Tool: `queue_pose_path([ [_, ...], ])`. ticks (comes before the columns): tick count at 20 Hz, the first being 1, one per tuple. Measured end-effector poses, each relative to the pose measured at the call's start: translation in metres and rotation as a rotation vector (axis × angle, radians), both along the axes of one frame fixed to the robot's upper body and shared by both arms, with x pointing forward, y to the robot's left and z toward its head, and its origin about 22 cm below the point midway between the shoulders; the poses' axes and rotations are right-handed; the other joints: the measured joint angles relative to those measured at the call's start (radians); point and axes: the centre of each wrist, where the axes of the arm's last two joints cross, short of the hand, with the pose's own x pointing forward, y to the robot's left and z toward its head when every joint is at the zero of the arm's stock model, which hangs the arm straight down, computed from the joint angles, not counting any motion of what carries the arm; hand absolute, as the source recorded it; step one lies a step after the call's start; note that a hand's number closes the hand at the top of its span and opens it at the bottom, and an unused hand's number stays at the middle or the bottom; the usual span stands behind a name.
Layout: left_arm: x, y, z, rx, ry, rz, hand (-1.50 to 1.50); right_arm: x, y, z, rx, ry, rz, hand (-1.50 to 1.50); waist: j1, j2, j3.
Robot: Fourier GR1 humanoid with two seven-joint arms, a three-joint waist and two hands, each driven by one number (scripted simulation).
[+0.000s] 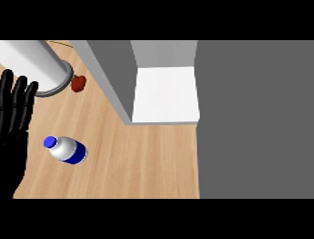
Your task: Pick up the bottled water, place it into the cabinet and close the cabinet
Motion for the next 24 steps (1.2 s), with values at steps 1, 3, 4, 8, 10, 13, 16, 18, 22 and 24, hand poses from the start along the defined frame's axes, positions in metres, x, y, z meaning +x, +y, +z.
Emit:
queue_pose_path([
  [1,0.000,0.000,0.004,0.009,-0.009,-0.012,-1.50,-0.003,-0.002,0.001,0.011,-0.010,0.001,-1.50,-0.002,0.008,-0.009],
  [3,-0.001,0.012,0.006,0.021,-0.015,-0.074,-1.50,-0.008,-0.003,-0.001,0.036,-0.023,-0.002,-1.50,-0.002,0.019,-0.023],
  [4,0.000,0.020,0.006,0.025,-0.015,-0.114,-1.50,-0.012,-0.004,0.000,0.051,-0.031,-0.004,-1.50,-0.004,0.023,-0.028],
  [8,0.002,0.048,-0.008,0.021,0.098,-0.283,-1.50,-0.022,0.000,-0.005,0.121,0.050,0.026,-1.50,-0.007,0.034,-0.040],
  [10,-0.001,0.063,-0.014,0.007,0.176,-0.341,-1.50,-0.031,0.003,-0.010,0.151,0.117,0.046,-1.50,-0.005,0.034,-0.042],
  [13,-0.006,0.094,-0.015,-0.009,0.249,-0.394,-1.50,-0.049,0.003,-0.006,0.180,0.177,0.065,-1.50,-0.005,0.034,-0.043],
  [16,-0.014,0.121,-0.012,-0.019,0.287,-0.425,-1.50,-0.068,0.006,-0.001,0.193,0.214,0.066,-1.50,-0.002,0.035,-0.043],
  [18,-0.021,0.129,-0.013,-0.024,0.306,-0.434,-1.50,-0.079,0.006,0.004,0.197,0.229,0.069,-1.50,-0.001,0.035,-0.043],
  [22,-0.031,0.143,-0.019,-0.016,0.341,-0.423,-1.50,-0.096,0.007,0.005,0.203,0.259,0.072,-1.50,-0.002,0.036,-0.043],
  [24,-0.037,0.151,-0.019,-0.004,0.353,-0.411,-1.50,-0.101,0.004,0.002,0.193,0.263,0.065,-1.50,-0.003,0.036,-0.043],
])
